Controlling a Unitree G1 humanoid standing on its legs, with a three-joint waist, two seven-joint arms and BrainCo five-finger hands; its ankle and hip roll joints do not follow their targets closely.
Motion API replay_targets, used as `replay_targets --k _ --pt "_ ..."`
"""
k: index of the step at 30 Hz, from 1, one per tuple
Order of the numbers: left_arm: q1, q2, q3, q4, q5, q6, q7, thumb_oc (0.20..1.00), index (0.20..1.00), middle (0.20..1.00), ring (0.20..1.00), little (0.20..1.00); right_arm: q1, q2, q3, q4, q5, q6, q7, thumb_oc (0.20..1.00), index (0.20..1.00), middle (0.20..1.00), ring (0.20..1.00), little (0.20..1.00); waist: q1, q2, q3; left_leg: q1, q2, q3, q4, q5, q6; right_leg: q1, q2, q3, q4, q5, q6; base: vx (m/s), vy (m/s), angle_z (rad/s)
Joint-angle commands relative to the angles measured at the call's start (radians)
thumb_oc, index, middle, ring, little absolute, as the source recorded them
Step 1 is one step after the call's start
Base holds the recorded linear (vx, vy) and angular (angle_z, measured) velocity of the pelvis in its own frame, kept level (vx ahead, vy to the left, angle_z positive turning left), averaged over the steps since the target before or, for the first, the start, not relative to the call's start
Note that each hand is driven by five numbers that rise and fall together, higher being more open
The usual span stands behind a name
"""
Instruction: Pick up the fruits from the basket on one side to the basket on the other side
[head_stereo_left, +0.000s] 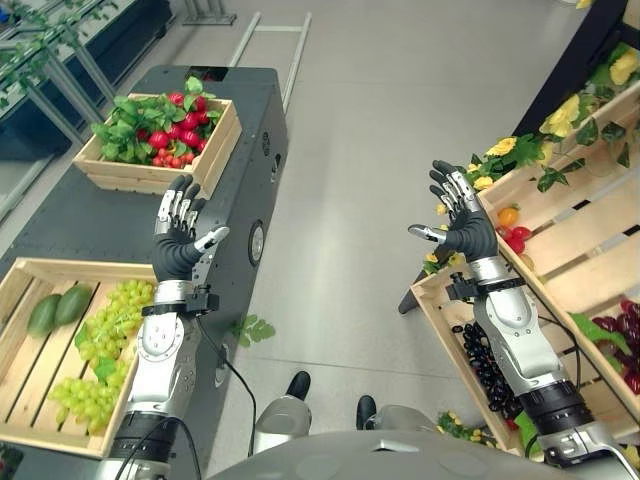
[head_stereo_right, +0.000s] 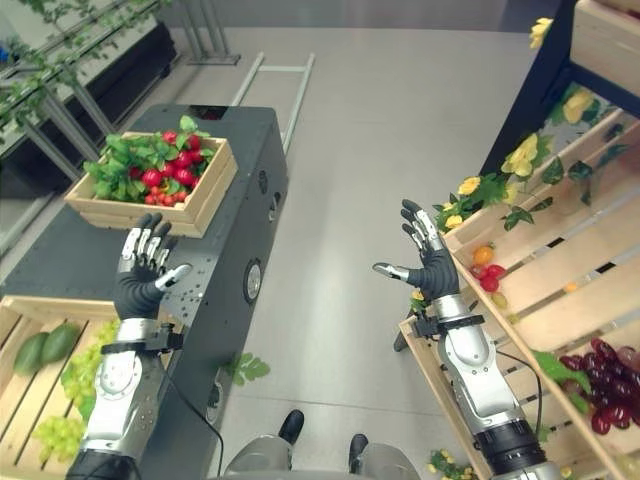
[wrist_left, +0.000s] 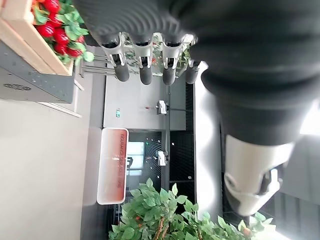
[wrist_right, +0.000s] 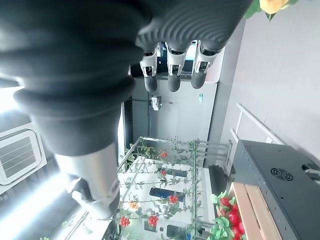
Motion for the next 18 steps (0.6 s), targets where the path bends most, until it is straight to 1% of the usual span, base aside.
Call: replay_targets --k 1,2,3,4,5,6,9,12,18 --pt "-0.064 0.034 0.017 -0.02 -0.005 -0.041 -0.035 1.0 1.0 1.0 1.0 1.0 -0.017 -0.01 -0.049 -0.068 0.019 -0.075 -0.023 1.0 1.0 1.0 1.0 1.0 -0.044 -0.037 -0.015 0.046 0.056 0.232 0.118 -0.167 0.001 0.029 -0.059 0.062 -0.089 0.071 0.149 -0.09 0.012 0.06" --pt "-0.059 0.039 0.023 -0.021 0.007 -0.044 -0.033 1.0 1.0 1.0 1.0 1.0 -0.016 0.0 -0.046 -0.059 0.028 -0.073 -0.018 1.0 1.0 1.0 1.0 1.0 -0.047 -0.031 -0.025 0.067 0.04 0.225 0.09 -0.179 0.009 0.027 -0.053 0.073 -0.098 0.075 0.147 -0.07 -0.021 0.04" --pt "-0.053 0.043 0.028 -0.024 0.023 -0.043 -0.027 1.0 1.0 1.0 1.0 1.0 -0.011 0.009 -0.044 -0.046 0.029 -0.072 -0.013 1.0 1.0 1.0 1.0 1.0 -0.047 -0.029 -0.035 0.069 0.031 0.221 0.062 -0.158 0.016 0.023 -0.047 0.081 -0.108 0.091 0.146 -0.03 0.017 0.04" --pt "-0.046 0.042 0.031 -0.027 0.031 -0.041 -0.031 1.0 1.0 1.0 1.0 1.0 0.01 0.02 -0.047 -0.033 0.028 -0.073 -0.011 1.0 1.0 1.0 1.0 1.0 -0.056 -0.021 -0.052 0.095 0.056 0.259 -0.01 -0.132 0.023 0.034 -0.044 0.072 -0.13 0.096 0.149 -0.01 0.017 0.09" --pt "-0.046 0.042 0.031 -0.028 0.031 -0.041 -0.031 1.0 1.0 1.0 1.0 1.0 0.011 0.021 -0.047 -0.033 0.028 -0.073 -0.011 1.0 1.0 1.0 1.0 1.0 -0.055 -0.021 -0.052 0.099 0.057 0.259 -0.015 -0.13 0.023 0.036 -0.044 0.072 -0.132 0.097 0.149 0.04 0.084 0.1" --pt "-0.038 0.045 0.03 -0.02 0.037 -0.038 -0.034 1.0 1.0 1.0 1.0 1.0 0.019 0.03 -0.043 -0.014 0.02 -0.069 -0.011 1.0 1.0 1.0 1.0 1.0 -0.055 -0.017 -0.068 0.12 0.05 0.245 -0.057 -0.123 0.029 0.043 -0.045 0.075 -0.151 0.102 0.153 0.03 0.05 0.19" --pt "-0.038 0.047 0.038 -0.021 0.033 -0.04 -0.039 1.0 1.0 1.0 1.0 1.0 0.029 0.041 -0.049 -0.008 0.023 -0.072 -0.012 1.0 1.0 1.0 1.0 1.0 -0.062 -0.018 -0.077 0.134 0.048 0.26 -0.094 -0.109 0.031 0.052 -0.054 0.071 -0.171 0.113 0.161 0.01 0.085 0.02" --pt "-0.02 0.044 0.045 -0.017 0.039 -0.038 -0.044 1.0 1.0 1.0 1.0 1.0 0.032 0.048 -0.038 0.018 0.014 -0.067 -0.007 1.0 1.0 1.0 1.0 1.0 -0.055 -0.024 -0.085 0.156 0.033 0.269 -0.12 -0.108 0.045 0.065 -0.069 0.092 -0.195 0.132 0.17 0.03 0.103 -0.06" --pt "-0.014 0.04 0.046 0.005 0.036 -0.034 -0.05 1.0 1.0 1.0 1.0 1.0 0.033 0.053 -0.029 0.083 -0.024 -0.058 -0.023 1.0 1.0 1.0 1.0 1.0 -0.049 -0.033 -0.089 0.169 0.026 0.287 -0.13 -0.111 0.052 0.073 -0.085 0.106 -0.202 0.142 0.181 0.03 0.059 -0.13"
